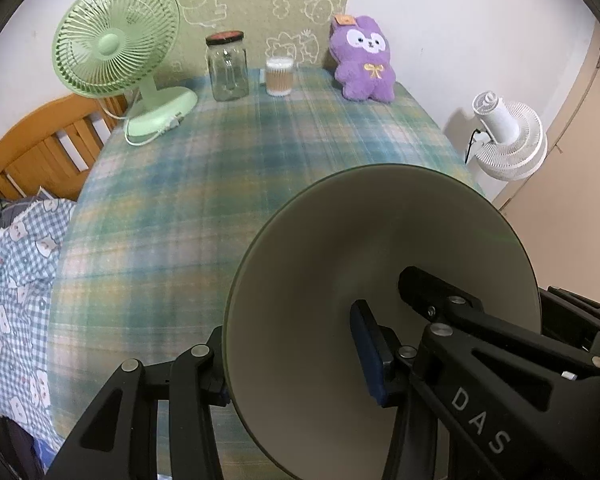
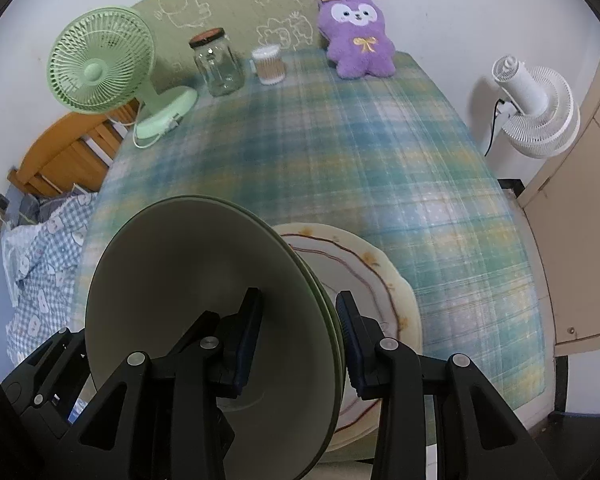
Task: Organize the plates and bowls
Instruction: 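Tilt the bowl and lower it onto the nested bowls on the plates, then open both grippers and pull them back from the bowl stack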
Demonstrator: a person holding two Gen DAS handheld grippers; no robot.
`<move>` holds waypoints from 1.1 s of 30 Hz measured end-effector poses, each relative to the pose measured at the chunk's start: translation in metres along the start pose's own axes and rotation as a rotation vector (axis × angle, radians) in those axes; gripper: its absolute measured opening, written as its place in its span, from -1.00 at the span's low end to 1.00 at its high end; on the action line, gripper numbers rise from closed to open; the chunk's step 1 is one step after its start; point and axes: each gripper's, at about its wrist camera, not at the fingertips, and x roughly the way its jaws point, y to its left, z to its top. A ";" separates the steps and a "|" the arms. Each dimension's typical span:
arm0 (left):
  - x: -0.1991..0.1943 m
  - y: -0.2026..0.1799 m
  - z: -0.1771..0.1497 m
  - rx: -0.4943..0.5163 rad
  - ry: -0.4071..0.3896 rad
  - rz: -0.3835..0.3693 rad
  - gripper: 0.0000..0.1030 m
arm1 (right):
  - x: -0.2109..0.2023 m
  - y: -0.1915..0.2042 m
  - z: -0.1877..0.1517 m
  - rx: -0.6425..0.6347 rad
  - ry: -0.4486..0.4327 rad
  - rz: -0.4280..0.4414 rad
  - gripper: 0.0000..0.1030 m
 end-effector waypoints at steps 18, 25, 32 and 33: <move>0.039 -0.021 -0.004 -0.066 0.047 0.076 -0.09 | 0.044 -0.028 0.005 -0.066 0.074 0.056 -0.21; 0.040 -0.022 -0.005 -0.053 0.042 0.087 -0.09 | 0.044 -0.030 0.005 -0.067 0.073 0.067 -0.21; 0.039 -0.025 -0.007 -0.031 0.032 0.100 0.05 | 0.041 -0.032 0.002 -0.067 0.068 0.059 -0.18; 0.038 -0.026 -0.007 -0.028 0.032 0.100 0.25 | 0.041 -0.033 0.002 -0.070 0.067 0.055 -0.16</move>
